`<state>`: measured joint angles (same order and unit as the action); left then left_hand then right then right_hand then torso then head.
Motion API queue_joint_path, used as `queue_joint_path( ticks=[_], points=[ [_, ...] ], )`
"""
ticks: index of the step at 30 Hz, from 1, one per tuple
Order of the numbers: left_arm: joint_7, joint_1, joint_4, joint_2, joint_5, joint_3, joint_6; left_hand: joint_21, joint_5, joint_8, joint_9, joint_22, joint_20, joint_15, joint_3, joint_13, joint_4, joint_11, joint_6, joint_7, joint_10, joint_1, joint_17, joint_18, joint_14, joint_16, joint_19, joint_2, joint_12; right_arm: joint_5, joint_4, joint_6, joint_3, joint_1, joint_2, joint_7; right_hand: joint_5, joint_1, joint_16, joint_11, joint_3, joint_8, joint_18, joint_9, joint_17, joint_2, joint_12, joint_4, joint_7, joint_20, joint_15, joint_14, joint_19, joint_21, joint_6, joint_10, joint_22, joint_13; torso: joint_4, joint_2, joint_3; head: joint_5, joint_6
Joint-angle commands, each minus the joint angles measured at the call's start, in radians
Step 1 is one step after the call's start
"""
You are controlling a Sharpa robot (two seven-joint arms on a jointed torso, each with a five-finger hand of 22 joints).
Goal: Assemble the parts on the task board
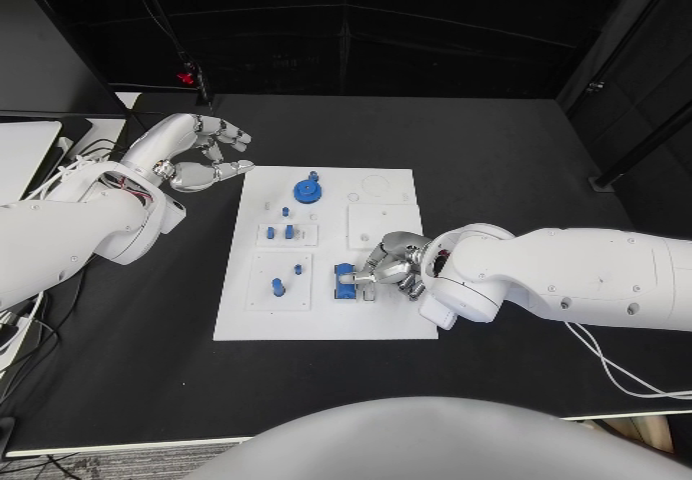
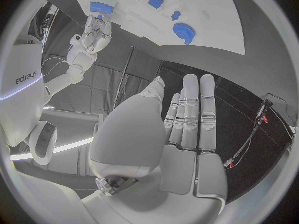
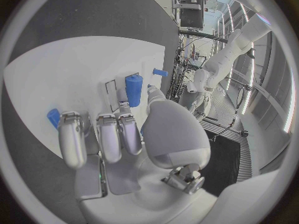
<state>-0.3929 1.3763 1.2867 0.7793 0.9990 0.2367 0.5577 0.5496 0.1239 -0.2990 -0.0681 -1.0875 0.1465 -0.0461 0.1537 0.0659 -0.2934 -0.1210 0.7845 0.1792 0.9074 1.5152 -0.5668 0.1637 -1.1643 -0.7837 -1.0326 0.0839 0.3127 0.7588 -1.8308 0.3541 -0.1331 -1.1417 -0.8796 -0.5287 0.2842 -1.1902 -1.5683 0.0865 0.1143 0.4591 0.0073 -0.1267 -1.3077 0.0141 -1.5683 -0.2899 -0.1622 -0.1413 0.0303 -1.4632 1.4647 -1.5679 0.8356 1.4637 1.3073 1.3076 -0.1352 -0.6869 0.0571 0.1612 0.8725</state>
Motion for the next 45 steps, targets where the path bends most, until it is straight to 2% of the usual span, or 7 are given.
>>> queue_joint_path(
  ticks=[1,5,10,16,23,29,45],
  points=[
    [-0.001,0.001,0.0,-0.001,-0.005,-0.001,-0.004,-0.006,0.006,0.006,0.0,0.001,0.0,0.003,-0.007,-0.002,0.001,0.001,0.003,0.001,0.006,-0.002,0.001,0.018,-0.006,0.007,-0.004,-0.006,0.007,0.007,-0.001,0.013,0.001,-0.001,0.003,0.007,-0.02,0.014,-0.002,0.007,0.012,0.007,-0.007,-0.004,-0.263,0.001,-0.003,-0.001,0.001,-0.001,0.003,-0.108,0.106,-0.003,-0.011,0.107,0.263,0.263,0.0003,0.0,0.0,-0.001,0.0],
    [-0.001,0.001,0.0,-0.001,-0.005,-0.001,-0.004,-0.006,0.006,0.006,0.0,0.001,0.0,0.003,-0.007,-0.002,0.001,0.001,0.003,0.001,0.006,-0.002,0.001,0.018,-0.006,0.007,-0.004,-0.006,0.007,0.008,-0.003,0.017,0.001,-0.001,0.003,0.008,-0.024,0.015,-0.002,0.007,0.015,0.014,-0.007,-0.007,-0.263,0.005,-0.003,0.0,0.002,-0.001,0.003,-0.108,0.106,-0.003,-0.009,0.107,0.263,0.263,-0.0006,0.0,-0.0003,0.0,0.0],
    [-0.001,0.001,0.0,-0.002,-0.005,-0.001,-0.005,-0.006,0.006,0.006,0.0,0.001,0.0,0.003,-0.007,-0.002,0.001,0.001,0.003,0.001,0.006,-0.002,0.001,0.018,-0.006,0.007,-0.004,-0.006,0.007,0.021,-0.013,0.025,0.001,-0.001,-0.004,0.013,-0.065,0.016,-0.002,-0.008,0.036,0.084,-0.007,-0.043,-0.263,0.017,-0.003,0.001,0.021,0.007,-0.009,-0.108,0.106,-0.003,0.019,0.107,0.263,0.263,0.0006,0.0,-0.0007,-0.004,0.0],
    [-0.001,0.001,-0.001,-0.003,-0.005,-0.001,-0.007,-0.006,0.006,0.006,0.0,0.001,0.0,0.003,-0.007,-0.002,0.001,0.001,0.003,0.001,0.006,-0.002,0.001,0.018,-0.006,0.007,-0.004,-0.006,0.007,0.056,-0.03,0.011,0.001,-0.001,-0.023,0.011,-0.207,0.021,-0.002,-0.049,0.073,0.281,-0.007,-0.176,-0.263,0.035,-0.003,-0.001,0.066,0.04,-0.043,-0.108,0.106,-0.003,0.019,0.107,0.263,0.263,-0.0006,0.0,-0.0002,-0.002,0.0],
    [0.003,0.0,-0.003,-0.001,-0.005,-0.001,-0.008,-0.007,0.006,0.006,0.0,0.001,0.0,0.003,-0.007,-0.002,0.001,0.001,0.003,0.001,0.006,-0.002,0.001,0.018,-0.006,0.007,-0.004,-0.007,0.007,0.097,-0.034,-0.026,0.0,-0.001,-0.027,-0.009,-0.226,-0.027,-0.002,-0.077,0.091,0.428,-0.007,-0.308,-0.263,0.048,-0.003,0.001,0.094,0.064,-0.065,-0.108,0.106,-0.003,-0.01,0.107,0.263,0.263,0.0033,0.002,0.0011,-0.009,0.0],
    [0.004,-0.001,-0.004,-0.003,-0.005,-0.001,-0.01,-0.007,0.006,0.006,0.0,0.001,0.0,0.003,-0.007,-0.002,0.001,0.001,0.003,0.001,0.006,-0.002,0.001,0.018,-0.006,0.007,-0.004,-0.007,0.007,0.122,-0.028,-0.074,0.001,-0.001,-0.007,-0.046,-0.228,-0.037,-0.002,-0.087,0.096,0.463,-0.007,-0.349,-0.263,0.069,-0.003,0.002,0.105,0.07,-0.074,-0.108,0.106,-0.003,-0.011,0.107,0.263,0.263,-0.0008,0.001,-0.0001,-0.004,0.0],
    [0.005,-0.001,-0.003,-0.002,-0.005,-0.001,-0.01,-0.007,0.006,0.006,0.0,0.001,0.0,0.003,-0.007,-0.002,0.001,0.001,0.003,0.001,0.006,-0.002,0.001,0.018,-0.006,0.007,-0.004,-0.007,0.007,0.142,0.005,-0.117,0.001,-0.001,0.032,-0.069,-0.22,-0.096,-0.002,-0.096,0.083,0.479,-0.007,-0.384,-0.263,0.097,-0.003,0.02,0.115,0.078,-0.081,-0.108,0.106,-0.003,-0.016,0.107,0.263,0.263,-0.0005,0.0,0.0005,-0.001,0.0]
  ],
)
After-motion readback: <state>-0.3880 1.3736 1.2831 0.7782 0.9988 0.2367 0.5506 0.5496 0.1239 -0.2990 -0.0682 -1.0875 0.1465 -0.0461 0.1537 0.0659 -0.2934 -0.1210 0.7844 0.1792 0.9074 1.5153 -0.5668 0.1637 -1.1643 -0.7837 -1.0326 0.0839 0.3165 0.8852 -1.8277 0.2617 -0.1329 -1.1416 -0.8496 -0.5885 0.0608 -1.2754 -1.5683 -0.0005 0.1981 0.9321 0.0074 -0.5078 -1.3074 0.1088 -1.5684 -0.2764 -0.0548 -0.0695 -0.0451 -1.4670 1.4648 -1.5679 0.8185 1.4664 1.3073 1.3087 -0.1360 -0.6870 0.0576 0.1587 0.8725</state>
